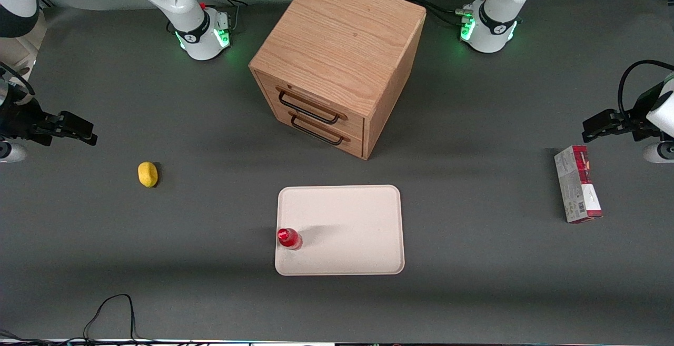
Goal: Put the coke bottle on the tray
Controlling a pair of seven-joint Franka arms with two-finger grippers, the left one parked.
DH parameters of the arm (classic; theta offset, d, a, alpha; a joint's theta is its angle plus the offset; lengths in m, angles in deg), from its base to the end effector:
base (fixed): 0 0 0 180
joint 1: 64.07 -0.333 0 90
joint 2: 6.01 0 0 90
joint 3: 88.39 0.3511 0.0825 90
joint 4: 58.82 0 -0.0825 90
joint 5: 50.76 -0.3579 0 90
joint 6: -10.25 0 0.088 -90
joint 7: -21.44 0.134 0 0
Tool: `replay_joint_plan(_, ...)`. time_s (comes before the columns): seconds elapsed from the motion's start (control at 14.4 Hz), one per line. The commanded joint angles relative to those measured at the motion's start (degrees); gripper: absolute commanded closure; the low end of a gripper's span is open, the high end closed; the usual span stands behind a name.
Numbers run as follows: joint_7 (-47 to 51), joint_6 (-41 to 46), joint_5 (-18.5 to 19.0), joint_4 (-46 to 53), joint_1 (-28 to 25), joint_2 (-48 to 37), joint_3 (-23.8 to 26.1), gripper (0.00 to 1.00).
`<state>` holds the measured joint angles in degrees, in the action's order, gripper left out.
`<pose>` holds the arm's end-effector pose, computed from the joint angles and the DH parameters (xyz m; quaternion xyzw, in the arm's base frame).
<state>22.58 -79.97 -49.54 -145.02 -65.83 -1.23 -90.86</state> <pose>0.5569 -0.0086 0.6173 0.9998 -0.0160 -0.0065 0.0125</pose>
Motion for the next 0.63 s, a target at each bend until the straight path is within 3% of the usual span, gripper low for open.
replay_joint_plan(0.0, -1.32, 0.83, -0.17, -0.9, -0.17, -1.27, -0.17, 0.0)
replay_joint_plan(0.56, -1.23, 1.01, -0.08, -0.99, -1.49, -1.18, -2.11, 0.0)
